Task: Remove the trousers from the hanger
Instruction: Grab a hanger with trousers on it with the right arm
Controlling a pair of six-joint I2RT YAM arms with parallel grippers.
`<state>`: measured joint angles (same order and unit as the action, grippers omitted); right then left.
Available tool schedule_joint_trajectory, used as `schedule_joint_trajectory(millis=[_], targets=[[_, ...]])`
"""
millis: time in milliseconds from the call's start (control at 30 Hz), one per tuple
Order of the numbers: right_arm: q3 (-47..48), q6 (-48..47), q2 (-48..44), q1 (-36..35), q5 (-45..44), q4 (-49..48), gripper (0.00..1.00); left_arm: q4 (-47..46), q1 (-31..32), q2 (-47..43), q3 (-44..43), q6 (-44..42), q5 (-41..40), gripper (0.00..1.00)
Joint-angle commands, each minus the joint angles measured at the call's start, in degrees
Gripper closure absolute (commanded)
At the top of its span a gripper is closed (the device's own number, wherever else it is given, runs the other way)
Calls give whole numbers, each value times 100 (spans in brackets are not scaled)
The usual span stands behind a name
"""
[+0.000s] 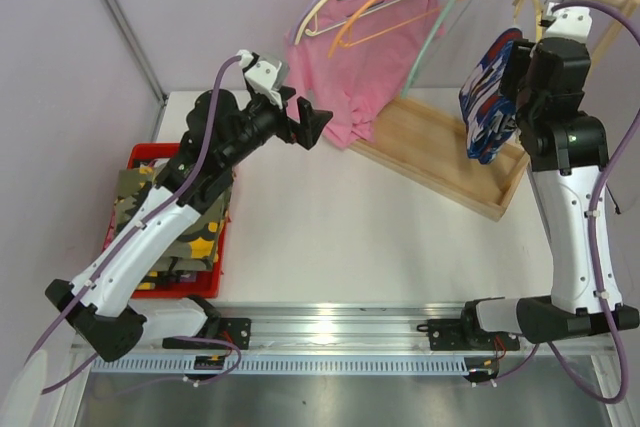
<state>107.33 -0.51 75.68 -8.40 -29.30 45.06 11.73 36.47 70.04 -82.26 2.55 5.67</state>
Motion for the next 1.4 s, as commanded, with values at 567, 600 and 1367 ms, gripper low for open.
schedule_joint_trajectory(millis=[567, 600, 1367], targets=[[-265, -362, -212, 515, 1128, -973, 53, -399, 9, -606, 377, 150, -13, 0], [-282, -362, -194, 515, 1128, -990, 53, -408, 9, -614, 369, 150, -5, 1], [-47, -230, -150, 524, 1023, -982, 100, -417, 9, -553, 342, 62, -57, 0]])
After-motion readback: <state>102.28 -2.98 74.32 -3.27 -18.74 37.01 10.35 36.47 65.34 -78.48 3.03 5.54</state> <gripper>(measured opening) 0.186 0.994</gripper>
